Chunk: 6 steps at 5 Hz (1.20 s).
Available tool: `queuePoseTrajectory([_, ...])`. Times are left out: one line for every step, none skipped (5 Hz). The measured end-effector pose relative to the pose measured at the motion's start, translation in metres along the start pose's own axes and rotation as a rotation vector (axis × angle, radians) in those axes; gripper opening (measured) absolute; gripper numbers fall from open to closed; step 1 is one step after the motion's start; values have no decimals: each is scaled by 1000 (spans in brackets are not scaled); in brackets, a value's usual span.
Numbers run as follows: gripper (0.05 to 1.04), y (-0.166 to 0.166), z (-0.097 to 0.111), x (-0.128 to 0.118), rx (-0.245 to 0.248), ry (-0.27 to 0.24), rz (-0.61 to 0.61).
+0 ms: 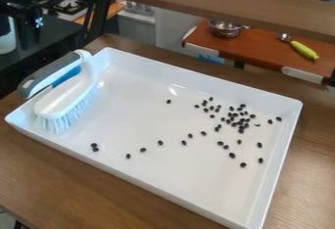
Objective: Sweep into pile
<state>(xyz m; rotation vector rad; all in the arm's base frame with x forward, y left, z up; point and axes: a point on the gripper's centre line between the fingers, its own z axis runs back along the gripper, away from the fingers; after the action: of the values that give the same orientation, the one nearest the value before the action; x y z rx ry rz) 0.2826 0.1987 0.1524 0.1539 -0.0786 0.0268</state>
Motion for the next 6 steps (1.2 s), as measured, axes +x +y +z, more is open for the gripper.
queuePoseTrajectory([1001, -3, -12, -1, -22, 28, -3])
queuePoseTrajectory([1001, -6, -14, 0, -44, 24, -13])
queuePoseTrajectory([1001, -11, -19, 0, -68, 13, -29])
queuePoseTrajectory([1001, -14, -28, -2, -68, 3, -29])
queuePoseTrajectory([1001, -17, -34, -2, -74, -5, -18])
queuePoseTrajectory([1001, -27, -41, -1, -76, -7, -23])
